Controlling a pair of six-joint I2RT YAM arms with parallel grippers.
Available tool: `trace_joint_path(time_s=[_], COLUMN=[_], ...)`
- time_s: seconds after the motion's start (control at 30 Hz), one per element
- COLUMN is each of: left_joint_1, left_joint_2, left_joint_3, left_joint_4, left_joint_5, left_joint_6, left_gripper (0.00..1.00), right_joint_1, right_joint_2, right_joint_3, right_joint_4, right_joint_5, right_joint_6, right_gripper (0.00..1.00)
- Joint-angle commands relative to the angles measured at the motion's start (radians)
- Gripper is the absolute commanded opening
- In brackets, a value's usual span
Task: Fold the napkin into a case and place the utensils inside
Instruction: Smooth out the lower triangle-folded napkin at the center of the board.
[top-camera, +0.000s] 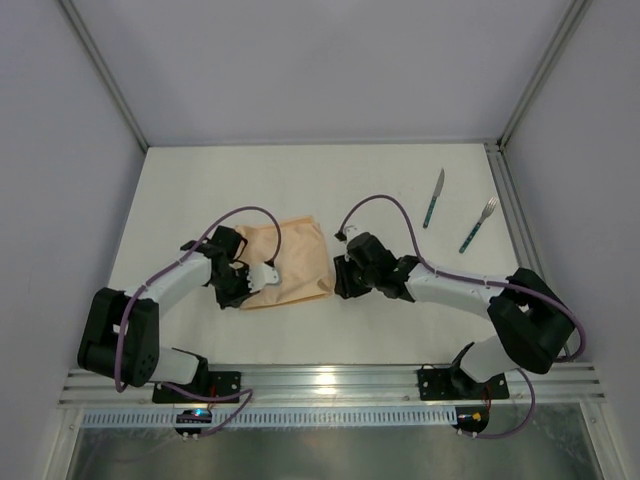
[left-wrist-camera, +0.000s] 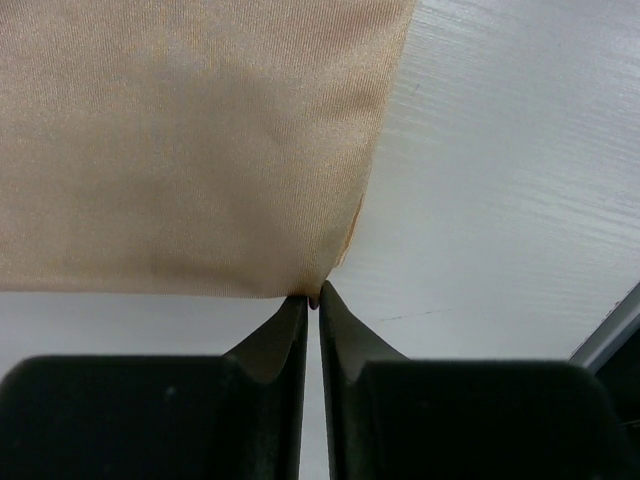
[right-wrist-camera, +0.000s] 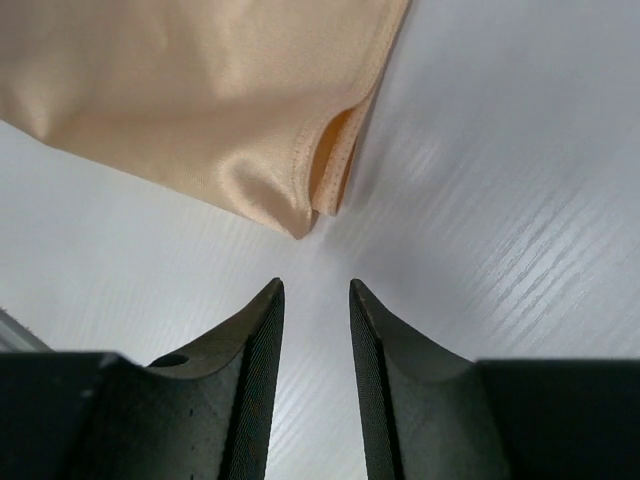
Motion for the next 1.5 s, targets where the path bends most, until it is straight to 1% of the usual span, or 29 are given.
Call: trace_joint_path(time_s=[0.0,0.07,0.1,0.17,0.2,0.23,0.33,0.43,0.53,0.57,0.6,0.67,0.7,0.77,0.8,0.83,0.9,0.93,0.97,1.0,1.17,1.37,1.47], left_joint_1=[-0.003,-0.003,-0.003,-0.003,-0.004,-0.003,-0.003,0.002,0.031,0.042,0.065,0.088,0.096,0.094,0.088,0.064,0.022,-0.011,-0.022,-0.029,-0.035,-0.035,-0.035], left_joint_2=[-0.013,-0.015,-0.018,-0.018,-0.019,-0.021,-0.030,-0.047,-0.085,-0.097,-0.102,-0.091,-0.081,-0.055,-0.029,-0.016,-0.001,-0.002,-0.004,-0.007,0.010,0.025,-0.005], left_joint_3=[-0.004,-0.002,0.001,0.004,0.004,0.004,0.011,0.042,0.123,0.178,0.206,0.278,0.292,0.292,0.265,0.245,0.168,0.147,0.127,0.111,0.048,-0.030,-0.024], left_joint_4=[0.006,0.004,-0.001,-0.008,-0.008,-0.010,-0.024,-0.095,-0.215,-0.247,-0.313,-0.353,-0.356,-0.283,-0.236,-0.134,-0.042,-0.009,0.045,0.065,0.139,0.165,0.139], left_joint_5=[-0.026,-0.026,-0.023,-0.020,-0.017,-0.017,-0.010,0.027,0.134,0.202,0.234,0.303,0.310,0.290,0.220,0.175,0.062,0.041,0.029,-0.012,-0.144,-0.183,-0.152], left_joint_6=[0.008,0.006,0.003,-0.001,-0.003,-0.007,-0.014,-0.012,0.002,0.015,0.023,0.022,0.000,-0.065,-0.161,-0.203,-0.279,-0.290,-0.297,-0.314,-0.310,-0.276,-0.264], left_gripper=[0.10,0.13,0.15,0.19,0.20,0.24,0.33,0.37,0.39,0.40,0.41,0.41,0.41,0.41,0.36,0.34,0.31,0.31,0.31,0.31,0.30,0.29,0.28], right_joint_1=[-0.002,-0.004,-0.004,-0.004,-0.001,0.001,0.004,-0.019,-0.037,-0.042,-0.042,-0.042,-0.042,-0.042,-0.040,-0.040,-0.040,-0.042,-0.040,-0.040,-0.040,-0.039,-0.039], right_joint_2=[-0.046,-0.011,0.027,0.065,0.082,0.099,0.171,0.205,0.237,0.250,0.251,0.256,0.254,0.251,0.247,0.244,0.231,0.228,0.225,0.224,0.210,0.201,0.191], right_joint_3=[0.090,0.130,0.143,0.182,0.190,0.199,0.199,0.167,0.120,0.114,0.110,0.094,0.089,0.083,0.083,0.084,0.084,0.084,0.083,0.080,0.045,0.006,0.018], right_joint_4=[-0.014,0.023,0.035,0.063,0.079,0.098,0.171,0.182,0.204,0.201,0.195,0.193,0.193,0.186,0.181,0.173,0.167,0.161,0.159,0.156,0.169,0.192,0.178], right_joint_5=[-0.037,-0.089,-0.102,-0.140,-0.154,-0.166,-0.204,-0.200,-0.204,-0.201,-0.197,-0.192,-0.191,-0.182,-0.178,-0.175,-0.172,-0.171,-0.172,-0.172,-0.172,-0.178,-0.185], right_joint_6=[-0.041,-0.046,-0.046,-0.041,-0.038,-0.032,-0.012,0.022,0.048,0.049,0.045,0.045,0.045,0.040,0.037,0.034,0.031,0.031,0.031,0.031,0.045,0.066,0.062], right_gripper=[0.37,0.33,0.26,0.19,0.14,0.13,0.09,0.06,0.05,0.04,0.04,0.04,0.04,0.04,0.04,0.04,0.04,0.04,0.04,0.04,0.04,0.04,0.04])
